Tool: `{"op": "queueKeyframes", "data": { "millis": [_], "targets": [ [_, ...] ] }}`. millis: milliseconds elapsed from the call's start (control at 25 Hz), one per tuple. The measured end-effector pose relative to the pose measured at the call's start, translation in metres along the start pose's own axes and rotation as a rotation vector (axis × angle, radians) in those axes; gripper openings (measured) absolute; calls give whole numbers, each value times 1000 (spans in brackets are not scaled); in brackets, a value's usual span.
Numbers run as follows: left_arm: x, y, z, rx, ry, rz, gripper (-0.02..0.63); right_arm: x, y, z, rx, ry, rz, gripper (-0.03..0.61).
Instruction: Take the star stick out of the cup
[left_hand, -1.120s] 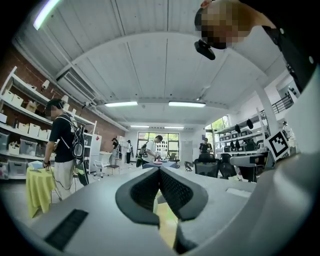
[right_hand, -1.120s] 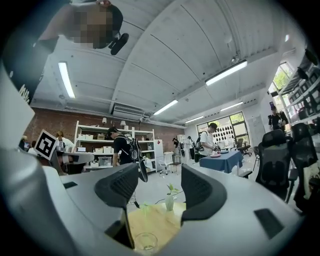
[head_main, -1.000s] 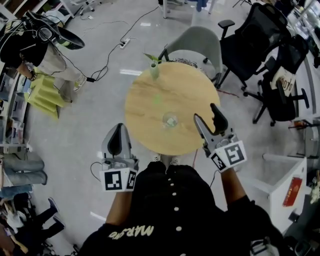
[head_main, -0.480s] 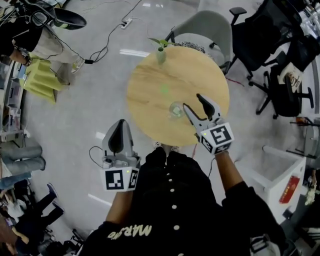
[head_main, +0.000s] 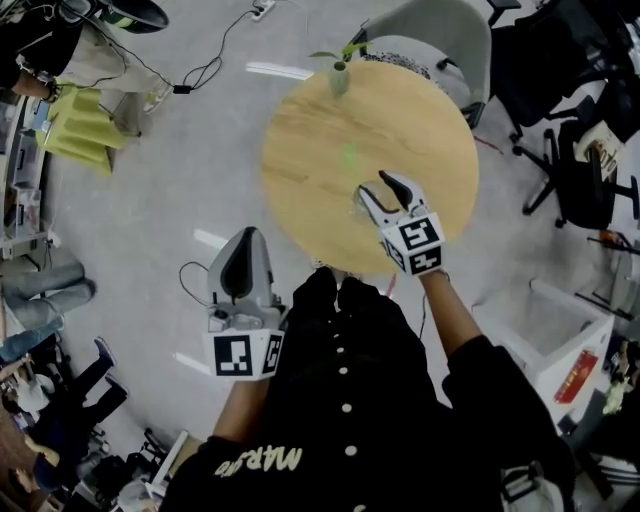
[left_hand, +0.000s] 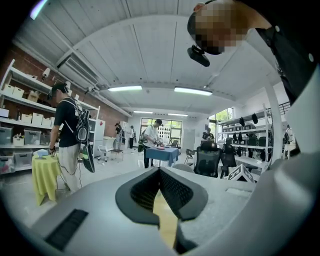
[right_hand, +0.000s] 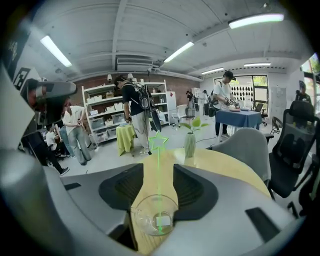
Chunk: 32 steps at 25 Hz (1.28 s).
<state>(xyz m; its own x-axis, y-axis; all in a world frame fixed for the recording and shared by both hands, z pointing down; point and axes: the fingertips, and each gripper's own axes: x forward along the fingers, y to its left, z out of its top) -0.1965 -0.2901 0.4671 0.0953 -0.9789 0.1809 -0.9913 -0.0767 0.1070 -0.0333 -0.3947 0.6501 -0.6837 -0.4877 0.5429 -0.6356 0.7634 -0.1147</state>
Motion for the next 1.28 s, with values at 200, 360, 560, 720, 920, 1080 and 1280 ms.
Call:
{"op": "queueKeyframes", "data": {
  "millis": [200, 360, 560, 720, 920, 1080, 1280],
  "targets": [
    [1, 8, -12, -5, 20, 17, -3, 26, 4, -16, -30, 51, 7, 159],
    [1, 15, -19, -11, 34, 28, -3, 41, 4, -22, -20, 78, -4, 134],
    [-1, 25, -25, -23, 45, 37, -3, 57, 10, -29, -30, 106, -8, 102],
    [1, 25, -31, -27, 50, 41, -3, 61, 8, -30, -49, 108, -22, 70],
    [1, 28, -31, -29, 51, 47, -3, 61, 5, -30, -51, 105, -44, 17],
    [-2, 29, -28, -27, 42, 43, -3, 61, 8, -30, -57, 104, -45, 15],
    [-5, 26, -17, -15, 21, 34, -3, 50, 10, -15, -63, 67, -50, 15]
  ]
}}
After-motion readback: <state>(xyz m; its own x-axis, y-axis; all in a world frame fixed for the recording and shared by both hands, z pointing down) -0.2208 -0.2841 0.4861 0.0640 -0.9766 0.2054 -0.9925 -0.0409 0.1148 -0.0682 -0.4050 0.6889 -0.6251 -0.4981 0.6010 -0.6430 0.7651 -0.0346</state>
